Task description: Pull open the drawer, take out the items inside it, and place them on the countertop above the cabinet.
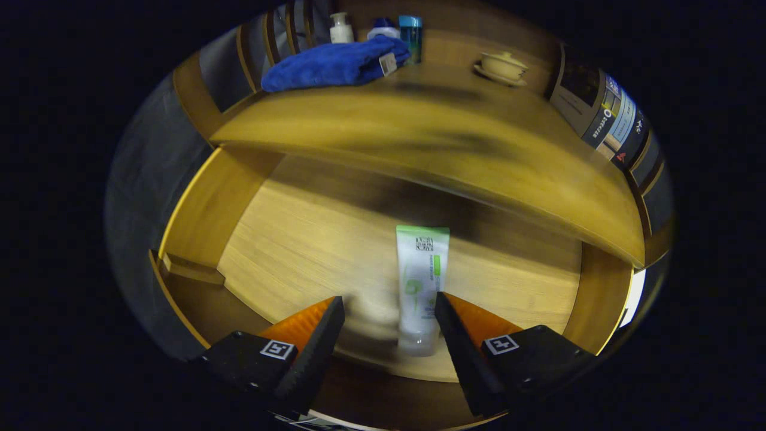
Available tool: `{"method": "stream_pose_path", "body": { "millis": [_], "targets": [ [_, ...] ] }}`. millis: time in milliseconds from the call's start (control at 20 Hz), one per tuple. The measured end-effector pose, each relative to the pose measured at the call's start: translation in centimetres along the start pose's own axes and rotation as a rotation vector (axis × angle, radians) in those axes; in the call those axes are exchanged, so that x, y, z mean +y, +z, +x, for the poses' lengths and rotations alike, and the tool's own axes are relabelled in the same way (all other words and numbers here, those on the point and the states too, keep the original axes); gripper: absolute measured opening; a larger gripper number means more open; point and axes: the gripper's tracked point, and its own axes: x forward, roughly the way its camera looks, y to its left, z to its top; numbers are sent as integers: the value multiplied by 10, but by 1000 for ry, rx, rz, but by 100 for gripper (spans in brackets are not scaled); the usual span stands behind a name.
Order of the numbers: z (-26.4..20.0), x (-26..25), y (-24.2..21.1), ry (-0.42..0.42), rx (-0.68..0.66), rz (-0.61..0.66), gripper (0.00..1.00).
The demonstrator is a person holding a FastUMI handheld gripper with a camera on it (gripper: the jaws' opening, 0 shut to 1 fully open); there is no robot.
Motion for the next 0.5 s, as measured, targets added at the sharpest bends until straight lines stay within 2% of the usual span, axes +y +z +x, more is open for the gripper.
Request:
{"method": "stream_pose_path", "body": {
  "millis": [350,500],
  "targets": [
    [21,-14,-15,-34,70,-8,94],
    [24,-15,-13,-16,79,14,77]
  ]
}}
